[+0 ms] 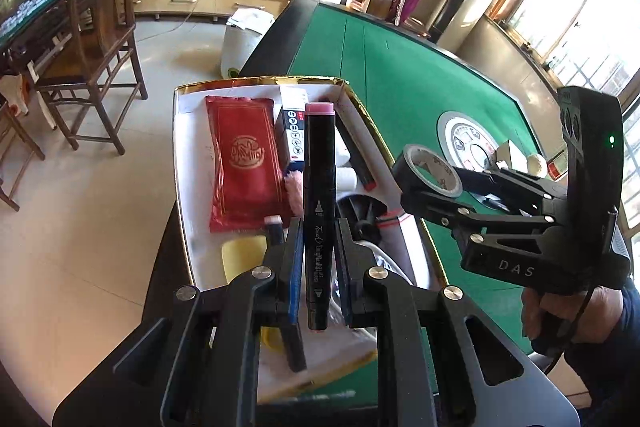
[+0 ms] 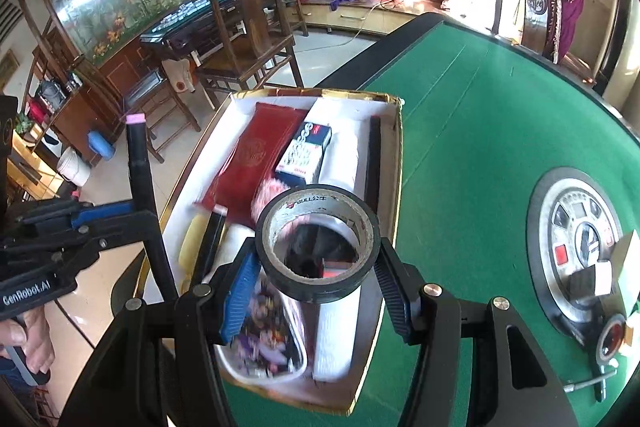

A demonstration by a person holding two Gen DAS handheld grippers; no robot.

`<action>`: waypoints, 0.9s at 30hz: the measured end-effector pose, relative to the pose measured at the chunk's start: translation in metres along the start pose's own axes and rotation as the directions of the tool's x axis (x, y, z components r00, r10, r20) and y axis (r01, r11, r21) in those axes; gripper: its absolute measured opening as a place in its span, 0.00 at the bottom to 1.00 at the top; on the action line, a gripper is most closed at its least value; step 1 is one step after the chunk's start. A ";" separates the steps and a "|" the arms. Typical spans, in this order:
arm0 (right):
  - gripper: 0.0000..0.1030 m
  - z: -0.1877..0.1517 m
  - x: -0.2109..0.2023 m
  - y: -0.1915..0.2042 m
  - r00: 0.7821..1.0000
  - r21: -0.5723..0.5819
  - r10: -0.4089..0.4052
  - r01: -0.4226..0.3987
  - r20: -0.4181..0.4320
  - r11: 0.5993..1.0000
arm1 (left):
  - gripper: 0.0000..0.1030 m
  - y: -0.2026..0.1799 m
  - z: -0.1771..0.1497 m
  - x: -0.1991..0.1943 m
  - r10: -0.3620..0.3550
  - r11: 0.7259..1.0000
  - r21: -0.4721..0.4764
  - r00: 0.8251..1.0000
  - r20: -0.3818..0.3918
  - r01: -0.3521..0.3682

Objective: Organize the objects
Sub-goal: 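Carry the marker with the left tool while the right tool carries the tape roll to the tray, then open the left tool releasing the marker while the right tool releases the tape roll in the tray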

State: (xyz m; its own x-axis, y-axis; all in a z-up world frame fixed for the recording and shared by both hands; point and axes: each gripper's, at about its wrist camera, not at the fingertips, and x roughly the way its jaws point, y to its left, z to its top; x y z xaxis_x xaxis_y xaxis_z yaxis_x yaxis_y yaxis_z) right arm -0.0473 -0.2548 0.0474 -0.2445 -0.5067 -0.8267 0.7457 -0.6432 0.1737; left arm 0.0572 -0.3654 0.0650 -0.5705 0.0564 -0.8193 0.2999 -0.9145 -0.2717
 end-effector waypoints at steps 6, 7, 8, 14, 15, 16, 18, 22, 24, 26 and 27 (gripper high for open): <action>0.56 0.035 0.036 -0.009 1.000 0.053 -0.015 0.016 -0.026 0.998 | 0.14 0.019 0.029 0.037 -0.017 1.000 -0.022 0.998 -0.062 0.015; 0.56 0.039 0.041 -0.010 0.999 0.058 -0.013 0.015 -0.030 0.998 | 0.14 0.020 0.034 0.043 -0.021 1.000 -0.025 0.998 -0.067 0.019; 0.56 0.045 0.046 -0.012 0.999 0.061 -0.014 0.016 -0.037 0.998 | 0.14 0.023 0.038 0.049 -0.023 0.999 -0.036 0.997 -0.070 0.020; 0.56 0.063 0.077 -0.021 0.997 0.090 -0.036 0.041 -0.064 0.995 | 0.14 0.033 0.060 0.083 -0.041 0.996 -0.081 0.992 -0.117 0.031; 0.56 0.065 0.081 -0.023 0.997 0.096 -0.040 0.046 -0.067 0.994 | 0.14 0.035 0.062 0.088 -0.040 0.995 -0.092 0.992 -0.121 0.029; 0.56 0.066 0.085 -0.025 0.997 0.104 -0.042 0.049 -0.070 0.993 | 0.14 0.035 0.064 0.091 -0.039 0.995 -0.095 0.991 -0.125 0.027; 0.56 0.068 0.092 -0.029 0.996 0.117 -0.044 0.053 -0.079 0.992 | 0.14 0.037 0.066 0.096 -0.040 0.994 -0.105 0.991 -0.130 0.026; 0.56 0.069 0.099 -0.034 0.995 0.132 -0.039 0.050 -0.091 0.990 | 0.14 0.039 0.066 0.105 -0.036 0.994 -0.111 0.988 -0.148 0.019; 0.56 0.070 0.101 -0.034 0.995 0.131 -0.035 0.047 -0.094 0.990 | 0.14 0.039 0.066 0.108 -0.041 0.994 -0.111 0.987 -0.155 0.024; 0.56 0.070 0.103 -0.035 0.995 0.132 -0.039 0.052 -0.096 0.990 | 0.14 0.041 0.065 0.110 -0.042 0.993 -0.118 0.987 -0.153 0.024; 0.56 0.071 0.105 -0.036 0.994 0.133 -0.044 0.057 -0.099 0.989 | 0.14 0.043 0.065 0.110 -0.044 0.992 -0.123 0.988 -0.150 0.025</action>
State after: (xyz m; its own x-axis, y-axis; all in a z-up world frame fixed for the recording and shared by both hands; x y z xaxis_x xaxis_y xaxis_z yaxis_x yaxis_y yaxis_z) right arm -0.1436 -0.3253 -0.0075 -0.2147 -0.4189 -0.8823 0.6412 -0.7419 0.1962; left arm -0.0422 -0.4241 -0.0042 -0.4620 0.1557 -0.8731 0.3774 -0.8564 -0.3524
